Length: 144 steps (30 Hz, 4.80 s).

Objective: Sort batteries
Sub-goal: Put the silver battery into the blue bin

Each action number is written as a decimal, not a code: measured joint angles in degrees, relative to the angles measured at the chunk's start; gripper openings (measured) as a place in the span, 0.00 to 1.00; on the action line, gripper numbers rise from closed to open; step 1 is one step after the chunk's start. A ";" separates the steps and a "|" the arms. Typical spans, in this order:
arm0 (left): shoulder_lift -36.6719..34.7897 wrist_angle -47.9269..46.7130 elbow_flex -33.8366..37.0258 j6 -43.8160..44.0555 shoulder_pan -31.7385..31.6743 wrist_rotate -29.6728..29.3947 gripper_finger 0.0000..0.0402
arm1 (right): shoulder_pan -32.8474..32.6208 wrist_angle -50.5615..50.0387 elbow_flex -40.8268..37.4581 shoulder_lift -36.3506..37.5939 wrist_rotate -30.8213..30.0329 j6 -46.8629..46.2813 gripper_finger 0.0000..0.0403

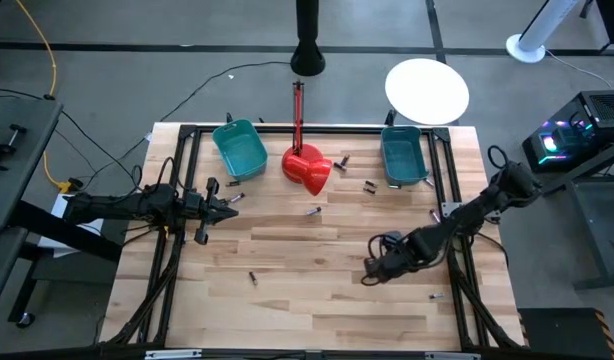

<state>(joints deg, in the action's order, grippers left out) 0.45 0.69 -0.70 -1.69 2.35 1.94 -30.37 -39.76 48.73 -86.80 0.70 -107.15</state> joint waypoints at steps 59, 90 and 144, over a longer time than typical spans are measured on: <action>0.02 -0.02 0.00 -0.02 0.01 -0.01 0.00 | 52.27 -25.15 8.44 21.10 -32.20 41.11 0.26; 0.02 0.02 -0.01 0.00 0.00 -0.03 0.00 | 44.12 -33.90 -4.69 14.68 -6.73 58.19 0.37; 0.02 0.00 -0.01 0.00 0.01 -0.02 0.00 | 50.41 -41.74 2.21 -4.95 -17.72 66.94 0.00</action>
<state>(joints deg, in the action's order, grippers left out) 0.47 0.69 -0.71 -1.69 2.36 1.92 20.04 -81.49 50.94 -91.75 -17.02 -40.21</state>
